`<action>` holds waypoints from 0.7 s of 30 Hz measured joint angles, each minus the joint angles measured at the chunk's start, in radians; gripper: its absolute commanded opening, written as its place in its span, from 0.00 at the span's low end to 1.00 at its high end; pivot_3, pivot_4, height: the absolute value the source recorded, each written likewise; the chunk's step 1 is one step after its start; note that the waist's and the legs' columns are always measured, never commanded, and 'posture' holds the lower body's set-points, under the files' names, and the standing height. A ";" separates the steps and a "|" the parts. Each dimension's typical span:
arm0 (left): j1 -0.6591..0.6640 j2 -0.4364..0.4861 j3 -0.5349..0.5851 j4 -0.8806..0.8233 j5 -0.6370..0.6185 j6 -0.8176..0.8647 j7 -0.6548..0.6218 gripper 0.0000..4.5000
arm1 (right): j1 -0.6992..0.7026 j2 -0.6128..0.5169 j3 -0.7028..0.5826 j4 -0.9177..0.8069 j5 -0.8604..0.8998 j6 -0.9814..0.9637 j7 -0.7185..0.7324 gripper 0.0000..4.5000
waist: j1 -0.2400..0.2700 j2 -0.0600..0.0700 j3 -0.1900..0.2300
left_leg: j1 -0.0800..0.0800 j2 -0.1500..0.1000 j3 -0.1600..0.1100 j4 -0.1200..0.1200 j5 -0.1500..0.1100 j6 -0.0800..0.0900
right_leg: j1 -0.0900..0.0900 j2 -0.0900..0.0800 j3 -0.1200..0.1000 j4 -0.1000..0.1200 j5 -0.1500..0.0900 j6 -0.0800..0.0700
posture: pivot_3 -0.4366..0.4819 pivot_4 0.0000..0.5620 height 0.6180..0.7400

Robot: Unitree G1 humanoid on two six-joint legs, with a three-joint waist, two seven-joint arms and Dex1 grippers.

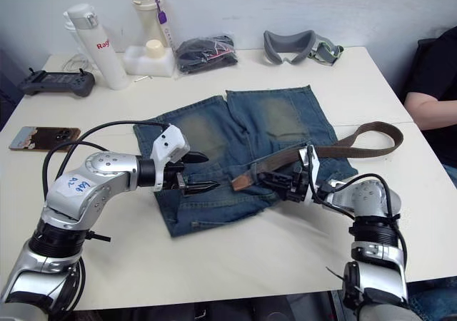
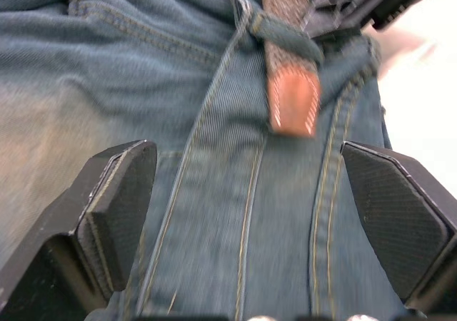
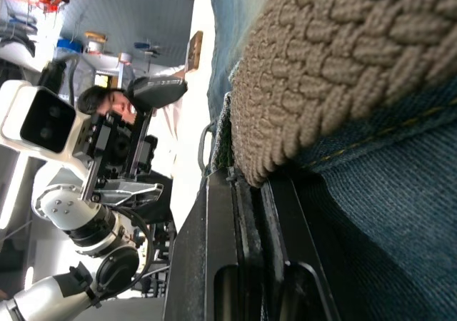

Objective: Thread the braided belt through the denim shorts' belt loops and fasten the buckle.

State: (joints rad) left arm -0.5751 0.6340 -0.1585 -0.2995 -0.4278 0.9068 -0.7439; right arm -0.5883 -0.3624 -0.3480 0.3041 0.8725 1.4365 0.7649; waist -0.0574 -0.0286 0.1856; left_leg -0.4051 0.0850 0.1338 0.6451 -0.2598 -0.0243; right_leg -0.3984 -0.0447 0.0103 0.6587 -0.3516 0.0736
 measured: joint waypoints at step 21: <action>-0.008 -0.091 -0.220 0.202 0.440 -0.768 0.012 1.00 | 0.052 -0.073 -0.280 -0.235 0.174 0.138 -0.260 0.85 | 0.026 0.001 0.001 | -0.001 -0.001 0.013 0.000 -0.002 0.004 | -0.009 0.000 0.014 0.000 0.001 0.002 | 0.48 0.27 0.91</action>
State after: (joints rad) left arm -0.5829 0.5426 -0.3782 -0.0979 0.0121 0.1387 -0.7314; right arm -0.5364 -0.4353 -0.6281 0.0692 1.0465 1.5740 0.5047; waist -0.0314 -0.0274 0.1862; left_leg -0.4065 0.0840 0.1472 0.6452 -0.2622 -0.0203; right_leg -0.4071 -0.0449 0.0241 0.6590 -0.3503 0.0759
